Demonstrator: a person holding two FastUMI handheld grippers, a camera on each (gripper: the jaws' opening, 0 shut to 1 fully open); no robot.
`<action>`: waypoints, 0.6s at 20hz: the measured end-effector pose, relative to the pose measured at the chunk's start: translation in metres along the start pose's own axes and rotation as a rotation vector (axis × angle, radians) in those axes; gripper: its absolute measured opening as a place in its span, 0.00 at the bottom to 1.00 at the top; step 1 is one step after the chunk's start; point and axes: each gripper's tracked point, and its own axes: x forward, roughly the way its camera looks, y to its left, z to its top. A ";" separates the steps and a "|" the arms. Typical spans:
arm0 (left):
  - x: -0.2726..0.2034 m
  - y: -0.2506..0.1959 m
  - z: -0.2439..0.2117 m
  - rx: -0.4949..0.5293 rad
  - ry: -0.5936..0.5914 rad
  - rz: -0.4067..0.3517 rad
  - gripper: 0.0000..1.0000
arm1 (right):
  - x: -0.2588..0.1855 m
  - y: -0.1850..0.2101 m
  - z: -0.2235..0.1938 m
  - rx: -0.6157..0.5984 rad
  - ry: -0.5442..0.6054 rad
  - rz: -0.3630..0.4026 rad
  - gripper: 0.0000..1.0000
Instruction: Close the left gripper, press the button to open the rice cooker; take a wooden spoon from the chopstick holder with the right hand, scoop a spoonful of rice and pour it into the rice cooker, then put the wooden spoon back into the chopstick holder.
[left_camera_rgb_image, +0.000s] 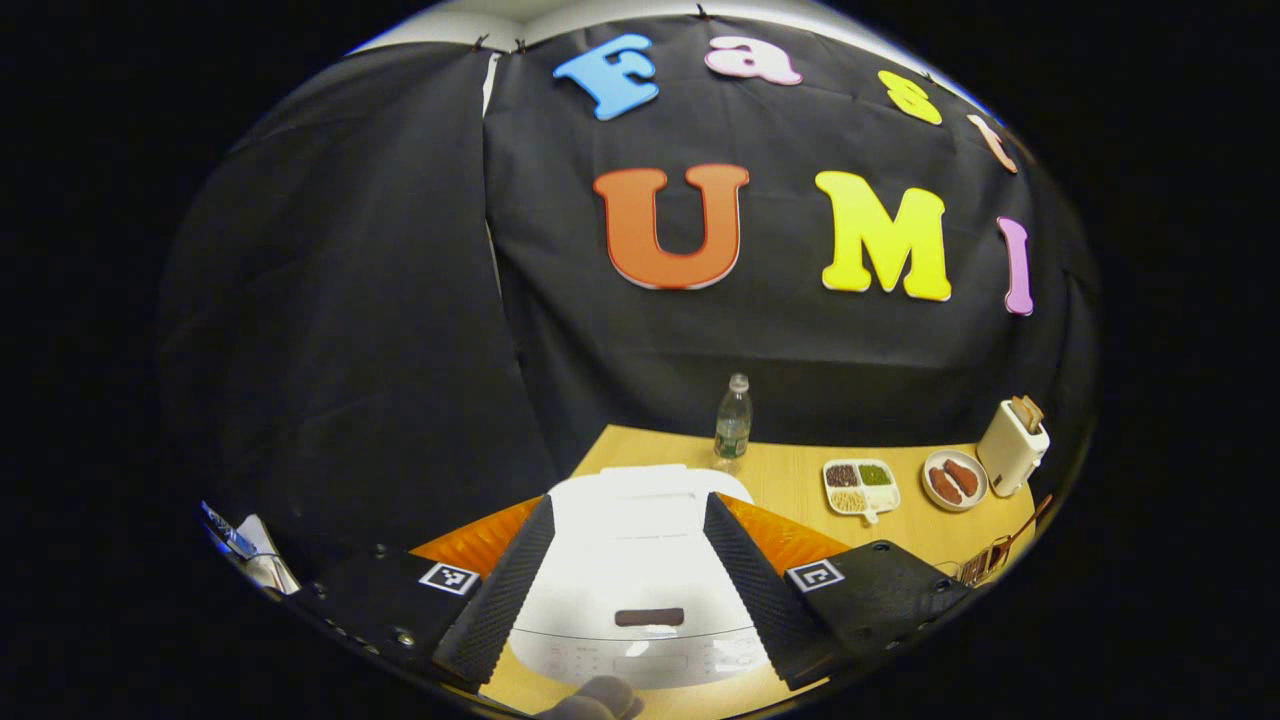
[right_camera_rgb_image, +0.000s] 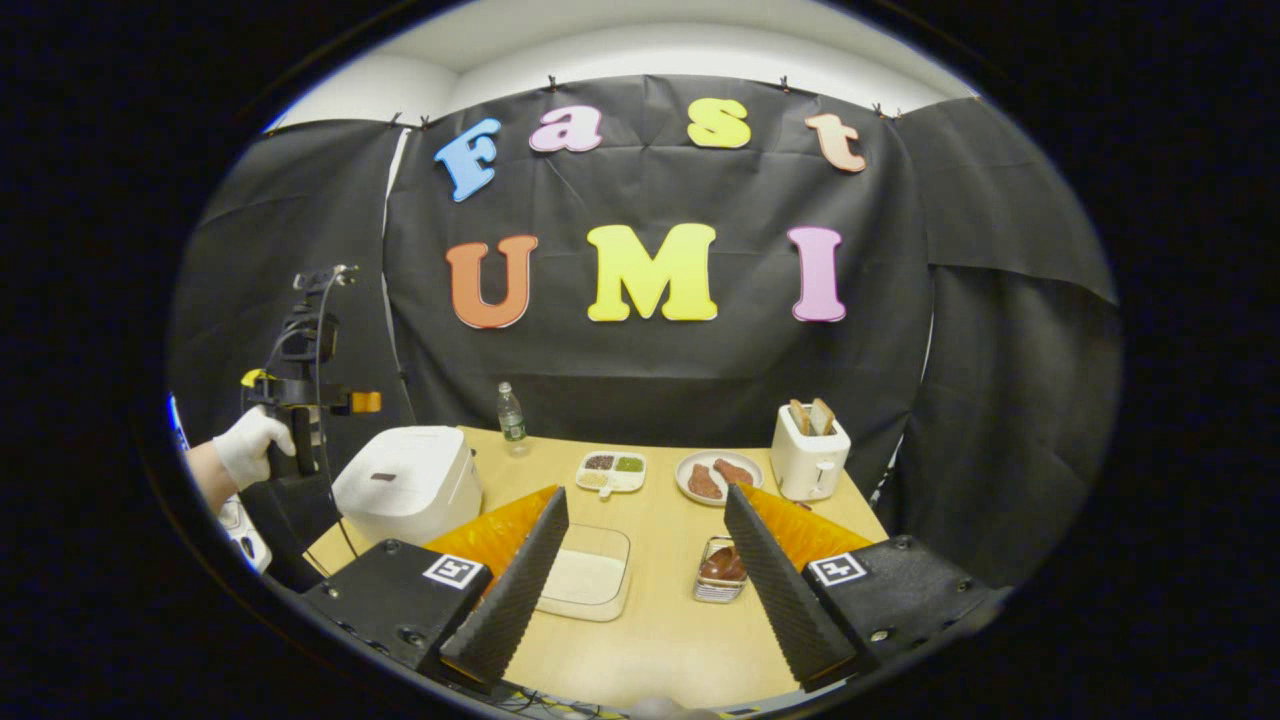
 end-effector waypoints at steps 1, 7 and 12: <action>-0.011 -0.001 0.017 0.001 -0.053 -0.002 0.96 | -0.002 -0.001 0.004 0.002 -0.014 -0.007 1.00; -0.092 -0.029 0.077 -0.010 -0.226 -0.098 0.95 | -0.014 -0.006 0.028 0.018 -0.088 -0.026 0.99; -0.154 -0.044 0.084 -0.054 -0.260 -0.160 0.95 | -0.029 -0.016 0.046 0.036 -0.158 -0.056 1.00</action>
